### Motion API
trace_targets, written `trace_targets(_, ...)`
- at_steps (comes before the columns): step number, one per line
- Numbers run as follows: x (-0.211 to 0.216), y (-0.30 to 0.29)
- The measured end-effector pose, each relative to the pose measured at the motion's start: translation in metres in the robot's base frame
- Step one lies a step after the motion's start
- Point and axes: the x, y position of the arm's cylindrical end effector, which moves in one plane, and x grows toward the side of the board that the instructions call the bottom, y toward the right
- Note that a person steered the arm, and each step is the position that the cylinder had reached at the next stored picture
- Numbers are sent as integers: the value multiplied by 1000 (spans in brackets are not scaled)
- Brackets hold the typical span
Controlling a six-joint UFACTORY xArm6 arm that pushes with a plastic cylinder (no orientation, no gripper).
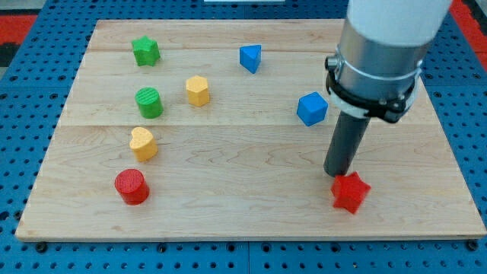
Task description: Move the red star slightly right
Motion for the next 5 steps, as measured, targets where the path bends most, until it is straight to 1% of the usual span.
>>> trace_targets(1,-23,-87)
trace_targets(2,35,-88)
trace_targets(3,69,-27)
trace_targets(4,38,44)
trace_targets(5,40,24)
